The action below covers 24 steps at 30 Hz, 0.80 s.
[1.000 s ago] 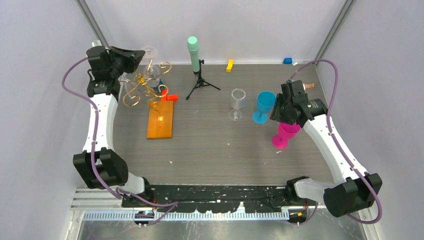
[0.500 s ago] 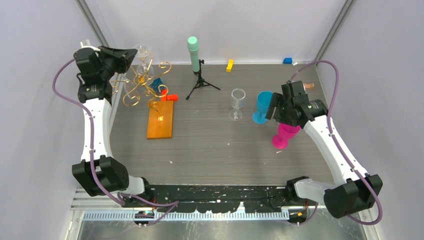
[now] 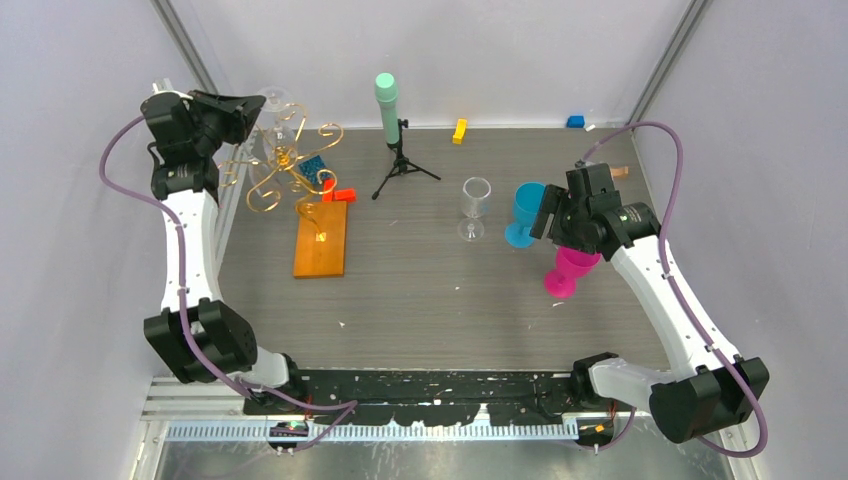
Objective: Take the wine glass off the wine glass rack
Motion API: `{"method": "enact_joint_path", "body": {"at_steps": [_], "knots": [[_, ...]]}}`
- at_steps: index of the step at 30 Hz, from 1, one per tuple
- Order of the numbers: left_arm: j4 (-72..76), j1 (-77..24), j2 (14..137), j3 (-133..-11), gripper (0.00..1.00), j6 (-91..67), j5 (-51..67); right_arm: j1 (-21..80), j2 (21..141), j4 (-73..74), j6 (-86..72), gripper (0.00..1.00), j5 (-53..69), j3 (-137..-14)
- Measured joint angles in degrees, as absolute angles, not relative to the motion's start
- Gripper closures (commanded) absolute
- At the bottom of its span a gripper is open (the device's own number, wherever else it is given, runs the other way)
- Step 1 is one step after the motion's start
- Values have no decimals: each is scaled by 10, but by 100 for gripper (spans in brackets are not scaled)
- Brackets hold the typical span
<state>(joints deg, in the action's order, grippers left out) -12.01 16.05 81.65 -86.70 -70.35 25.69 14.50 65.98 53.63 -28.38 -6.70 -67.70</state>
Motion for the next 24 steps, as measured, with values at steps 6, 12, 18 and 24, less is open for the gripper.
{"method": "enact_joint_path", "body": {"at_steps": [6, 12, 18, 24], "knots": [[-89, 166, 856, -874, 100, -714, 253, 145, 660, 536, -283, 21, -67, -676], [-41, 165, 896, -892, 100, -736, 258, 145, 660, 535, -282, 21, -67, -676], [4, 153, 950, -942, 100, -747, 273, 145, 660, 535, -280, 21, -67, -676], [56, 119, 971, -967, 100, -759, 298, 145, 660, 531, -278, 21, -67, -676]]}}
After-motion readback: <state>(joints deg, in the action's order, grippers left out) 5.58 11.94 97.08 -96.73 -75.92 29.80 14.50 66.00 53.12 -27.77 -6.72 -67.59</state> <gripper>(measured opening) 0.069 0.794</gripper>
